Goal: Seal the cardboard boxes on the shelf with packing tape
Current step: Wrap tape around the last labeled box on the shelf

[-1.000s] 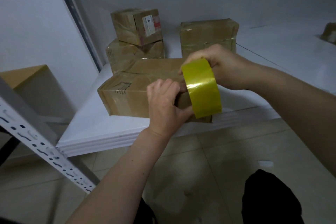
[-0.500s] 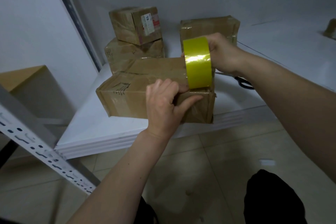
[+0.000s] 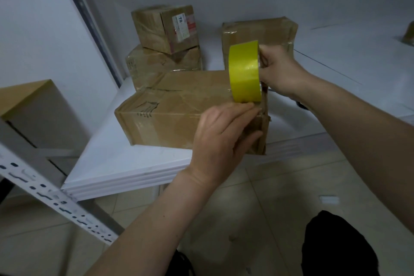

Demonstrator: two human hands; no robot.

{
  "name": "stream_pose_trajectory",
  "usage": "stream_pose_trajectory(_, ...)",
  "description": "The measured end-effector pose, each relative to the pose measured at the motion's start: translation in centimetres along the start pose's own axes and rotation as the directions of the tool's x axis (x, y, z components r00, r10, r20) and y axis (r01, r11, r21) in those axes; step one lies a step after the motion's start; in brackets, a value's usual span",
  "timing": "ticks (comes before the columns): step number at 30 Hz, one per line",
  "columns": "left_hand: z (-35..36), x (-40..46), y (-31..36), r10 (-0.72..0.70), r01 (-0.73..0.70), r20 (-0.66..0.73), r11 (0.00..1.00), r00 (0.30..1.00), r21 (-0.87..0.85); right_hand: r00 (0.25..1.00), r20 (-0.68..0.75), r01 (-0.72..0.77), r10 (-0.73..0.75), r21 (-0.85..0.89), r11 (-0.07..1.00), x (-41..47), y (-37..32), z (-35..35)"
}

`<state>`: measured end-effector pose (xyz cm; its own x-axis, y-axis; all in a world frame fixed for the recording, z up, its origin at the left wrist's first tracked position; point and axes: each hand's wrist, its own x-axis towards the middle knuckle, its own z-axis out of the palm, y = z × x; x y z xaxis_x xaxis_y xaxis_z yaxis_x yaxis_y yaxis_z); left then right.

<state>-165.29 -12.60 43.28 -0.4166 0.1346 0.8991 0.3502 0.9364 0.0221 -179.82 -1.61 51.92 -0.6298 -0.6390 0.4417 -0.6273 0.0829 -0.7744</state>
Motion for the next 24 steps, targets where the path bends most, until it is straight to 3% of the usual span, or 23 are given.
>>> stream_pose_trajectory(11,0.0,0.5,0.9,-0.119,0.119,0.043,0.993,0.992,0.018,0.985,-0.170,0.038,-0.025,0.072,0.997,-1.0,0.9,0.8)
stream_pose_trajectory(15,-0.1,0.3,1.6,-0.150,0.147,0.035,0.987,0.988,0.058,0.975,-0.218,-0.011,0.036,0.116,0.993,-0.4,0.6,1.0)
stream_pose_trajectory(21,0.3,1.4,2.0,-0.061,0.063,0.084,0.998,0.995,-0.013,0.958,-0.241,-0.108,0.156,0.203,0.973,-0.1,1.0,0.6)
stream_pose_trajectory(24,1.3,0.5,3.5,-0.034,0.036,0.145,0.999,0.989,-0.016,0.955,-0.255,-0.112,0.153,0.168,0.979,0.2,1.4,1.0)
